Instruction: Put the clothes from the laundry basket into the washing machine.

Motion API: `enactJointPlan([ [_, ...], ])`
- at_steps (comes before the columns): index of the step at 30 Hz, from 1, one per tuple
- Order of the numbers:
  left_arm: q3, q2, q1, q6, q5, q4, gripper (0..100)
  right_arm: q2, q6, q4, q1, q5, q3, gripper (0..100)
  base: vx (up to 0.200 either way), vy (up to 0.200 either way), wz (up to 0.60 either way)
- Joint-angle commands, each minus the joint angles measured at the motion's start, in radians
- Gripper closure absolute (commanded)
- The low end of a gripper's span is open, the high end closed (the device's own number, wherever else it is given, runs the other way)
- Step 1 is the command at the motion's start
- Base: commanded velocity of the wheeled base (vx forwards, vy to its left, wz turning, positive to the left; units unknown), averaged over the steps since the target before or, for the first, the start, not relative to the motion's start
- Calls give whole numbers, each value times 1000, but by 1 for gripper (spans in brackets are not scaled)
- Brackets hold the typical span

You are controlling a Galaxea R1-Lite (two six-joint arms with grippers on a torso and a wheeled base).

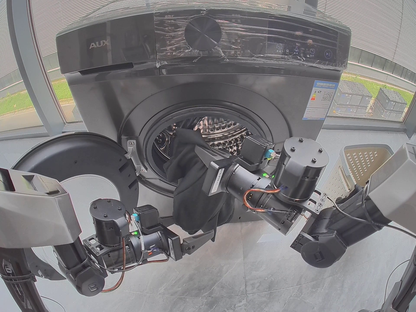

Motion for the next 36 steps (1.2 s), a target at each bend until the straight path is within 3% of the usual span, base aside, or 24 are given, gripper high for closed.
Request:
enactJointPlan([
  [1,-17,27,-2,1,6,-8,0,-1,0,0,3,-1,2,100,0,0,0],
  [7,-21,27,-2,1,25,-9,0,5,0,-5,4,-1,2,100,0,0,0],
  [8,-23,28,-2,5,25,-9,100,7,-2,-14,3,-1,2,100,0,0,0],
  [14,-20,10,-8,13,29,-13,100,13,0,-19,1,-1,12,100,0,0,0],
  [27,43,-136,-74,2,29,-13,100,25,-2,-45,-3,-3,46,100,0,0,0],
  [28,43,-136,-74,2,29,-13,100,25,-2,-45,-3,-3,46,0,0,0,0],
  [33,20,-151,-61,2,34,-13,100,25,-2,-43,-26,-5,49,0,0,0,0],
  [36,-12,-159,-54,-3,54,-13,100,25,-6,-40,-45,-34,52,0,0,0,0],
])
